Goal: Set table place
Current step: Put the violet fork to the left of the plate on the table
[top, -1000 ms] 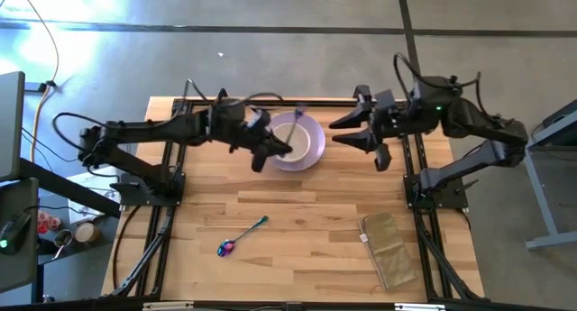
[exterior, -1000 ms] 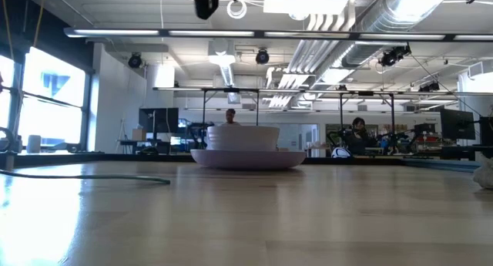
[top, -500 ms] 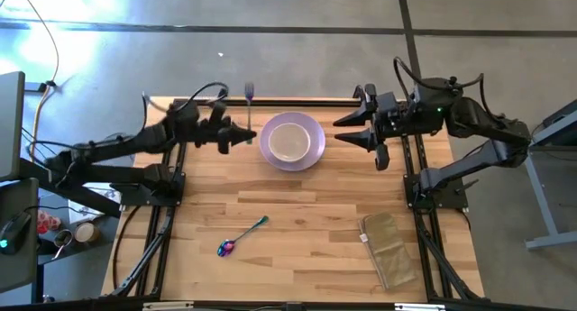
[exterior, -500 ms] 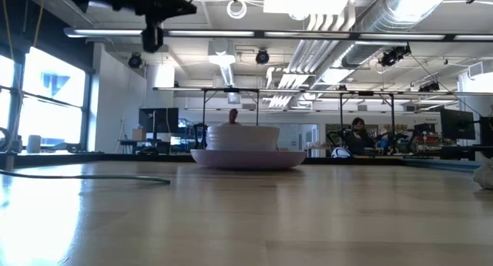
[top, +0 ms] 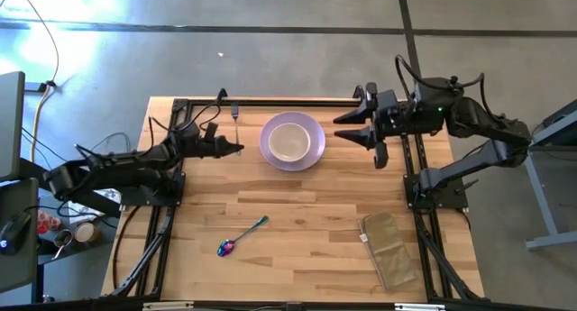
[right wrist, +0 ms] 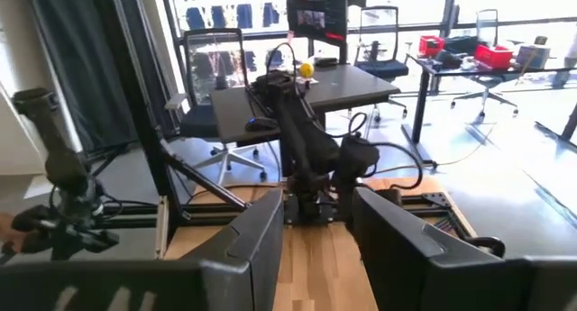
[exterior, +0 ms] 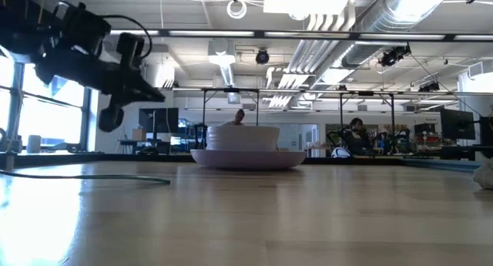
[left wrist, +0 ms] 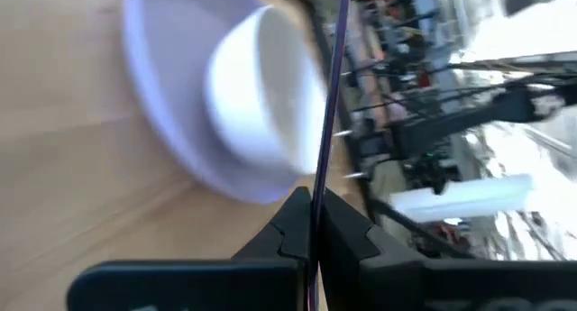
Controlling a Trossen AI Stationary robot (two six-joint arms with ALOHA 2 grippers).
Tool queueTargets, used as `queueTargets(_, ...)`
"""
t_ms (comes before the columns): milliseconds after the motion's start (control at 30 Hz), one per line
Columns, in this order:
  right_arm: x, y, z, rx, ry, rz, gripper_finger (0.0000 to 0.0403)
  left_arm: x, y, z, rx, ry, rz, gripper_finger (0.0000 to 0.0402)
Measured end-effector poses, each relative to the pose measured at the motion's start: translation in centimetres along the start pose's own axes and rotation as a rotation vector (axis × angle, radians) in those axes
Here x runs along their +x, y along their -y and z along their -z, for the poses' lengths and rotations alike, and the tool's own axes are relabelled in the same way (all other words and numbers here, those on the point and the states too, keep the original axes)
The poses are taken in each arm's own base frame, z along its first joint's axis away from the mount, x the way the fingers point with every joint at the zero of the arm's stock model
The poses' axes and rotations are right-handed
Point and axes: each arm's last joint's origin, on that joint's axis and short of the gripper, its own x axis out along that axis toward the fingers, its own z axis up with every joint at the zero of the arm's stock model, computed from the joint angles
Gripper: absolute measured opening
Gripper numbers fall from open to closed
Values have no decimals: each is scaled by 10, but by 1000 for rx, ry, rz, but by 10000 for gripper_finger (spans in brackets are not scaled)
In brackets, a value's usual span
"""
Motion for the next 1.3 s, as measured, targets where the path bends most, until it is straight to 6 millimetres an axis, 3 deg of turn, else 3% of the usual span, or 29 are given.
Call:
queueTargets(467, 23, 2, 9, 1, -51, 27, 128, 6, -31, 9, -77, -56, -201, 0)
queueTargets(767, 21, 2, 8, 27, -45, 44, 128, 12, -13, -7, 6, -100, -356, 0)
queueTargets(967, 21, 2, 8, 25, -45, 44, 128, 13, -8, -10, 36, -95, -320, 0)
queueTargets(1133, 21, 2, 9, -5, -56, 43, 128, 15, -24, -1, -39, -94, -338, 0)
queueTargets(1300, 20, 2, 12, -19, -91, 41, 128, 20, -26, -3, -93, 16, -214, 0)
